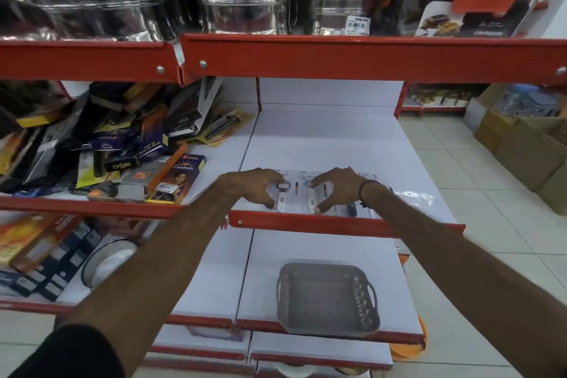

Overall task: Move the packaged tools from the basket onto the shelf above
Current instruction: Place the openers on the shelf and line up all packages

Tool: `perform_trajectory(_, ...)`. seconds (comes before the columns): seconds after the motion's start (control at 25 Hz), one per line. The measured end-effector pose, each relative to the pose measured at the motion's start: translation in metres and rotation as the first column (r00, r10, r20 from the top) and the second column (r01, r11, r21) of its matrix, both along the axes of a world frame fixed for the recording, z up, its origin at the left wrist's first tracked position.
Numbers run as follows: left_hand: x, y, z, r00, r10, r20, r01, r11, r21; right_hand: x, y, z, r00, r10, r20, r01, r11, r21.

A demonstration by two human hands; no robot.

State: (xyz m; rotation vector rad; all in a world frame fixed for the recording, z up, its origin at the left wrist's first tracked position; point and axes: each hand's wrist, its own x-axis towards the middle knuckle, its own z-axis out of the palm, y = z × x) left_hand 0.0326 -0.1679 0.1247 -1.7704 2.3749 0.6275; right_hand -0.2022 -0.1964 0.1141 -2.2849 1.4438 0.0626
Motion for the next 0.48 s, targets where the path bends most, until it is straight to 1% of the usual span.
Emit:
perform_trajectory(0.12,-0.002,-0.003,0.004,0.998,-0.006,0.057,0.004,0.999,0.037,-0.001,0.004,0.006,1.000,-0.004,-0.001,0.004,1.000,0.027)
perform_trajectory(0.2,-0.008,-0.007,0.008,0.998,-0.015,0.067,0.013,1.000,0.022,-0.008,0.005,0.012,1.000,-0.019,0.009,0.018,0.999,0.040)
perform_trajectory(0.32,-0.026,-0.009,0.013,0.999,-0.023,-0.048,0.023,1.000,-0.011,-0.033,0.002,0.027,0.996,-0.084,0.030,0.084,0.996,0.021)
perform_trajectory(0.36,-0.033,-0.009,0.013,0.997,-0.042,-0.067,0.041,0.999,-0.014,-0.044,0.001,0.031,0.996,-0.094,0.005,0.094,0.996,0.012)
perform_trajectory(0.48,-0.050,-0.008,0.007,0.994,-0.099,-0.043,0.098,0.995,-0.022,-0.068,0.001,0.032,0.988,-0.114,-0.099,0.116,0.993,0.014)
